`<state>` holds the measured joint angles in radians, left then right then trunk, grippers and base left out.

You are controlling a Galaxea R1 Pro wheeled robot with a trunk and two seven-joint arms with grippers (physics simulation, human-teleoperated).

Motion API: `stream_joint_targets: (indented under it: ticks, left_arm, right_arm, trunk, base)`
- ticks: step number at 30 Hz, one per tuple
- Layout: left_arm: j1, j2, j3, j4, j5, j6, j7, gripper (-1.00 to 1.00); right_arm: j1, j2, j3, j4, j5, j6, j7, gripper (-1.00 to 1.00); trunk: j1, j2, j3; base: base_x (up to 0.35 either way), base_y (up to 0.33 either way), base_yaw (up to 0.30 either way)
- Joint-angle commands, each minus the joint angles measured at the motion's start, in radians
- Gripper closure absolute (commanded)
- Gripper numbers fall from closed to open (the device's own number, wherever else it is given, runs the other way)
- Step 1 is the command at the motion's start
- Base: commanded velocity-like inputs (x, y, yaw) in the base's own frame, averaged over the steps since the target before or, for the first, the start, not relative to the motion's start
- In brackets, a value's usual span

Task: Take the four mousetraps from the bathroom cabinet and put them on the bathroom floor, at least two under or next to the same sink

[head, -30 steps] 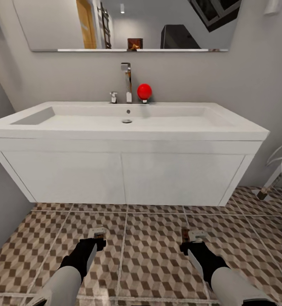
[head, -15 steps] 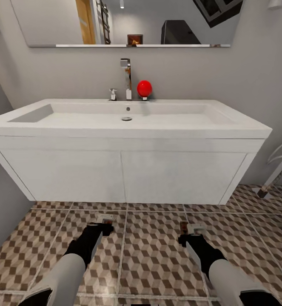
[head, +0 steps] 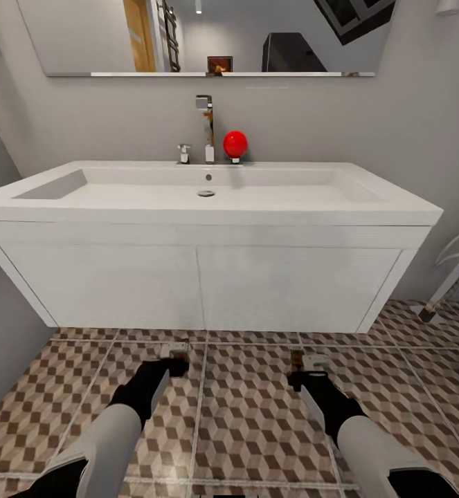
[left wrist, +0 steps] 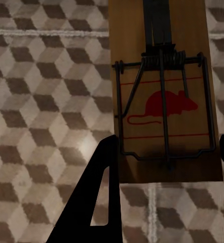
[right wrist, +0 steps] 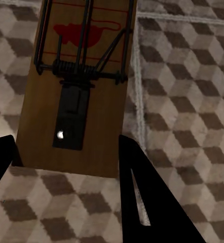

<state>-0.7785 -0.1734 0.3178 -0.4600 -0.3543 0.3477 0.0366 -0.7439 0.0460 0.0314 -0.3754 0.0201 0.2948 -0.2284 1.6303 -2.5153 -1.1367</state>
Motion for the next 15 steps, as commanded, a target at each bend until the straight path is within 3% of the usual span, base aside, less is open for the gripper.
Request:
stream_joint_targets:
  ticks: [1, 6, 10, 15]
  left_arm:
    - [0.0, -0.001, 0.005, -0.008, -0.002, 0.004, 0.001, 1.0]
    - [0.0, -0.001, 0.006, -0.019, -0.002, 0.006, 0.002, 1.0]
    - [0.001, -0.001, 0.006, -0.02, -0.002, 0.012, 0.002, 1.0]
    - [0.0, -0.001, 0.005, -0.02, -0.002, 0.014, 0.002, 1.0]
  right_arm:
    - [0.0, 0.0, 0.003, -0.014, -0.002, 0.009, -0.002, 1.0]
    - [0.0, 0.01, 0.004, -0.063, 0.01, 0.032, -0.011, 1.0]
    - [0.0, 0.039, 0.007, -0.076, 0.014, 0.071, -0.037, 1.0]
    - [0.0, 0.042, 0.008, -0.08, 0.014, 0.075, -0.036, 1.0]
  trunk:
    - [0.0, 0.0, -0.001]
    - [0.0, 0.0, -0.001]
    - [0.0, 0.0, -0.001]
    - [0.0, 0.0, -0.001]
  base:
    - [0.0, 0.0, 0.0]
    - [0.0, 0.0, 0.0]
    - [0.0, 0.0, 0.0]
    - [0.0, 0.0, 0.0]
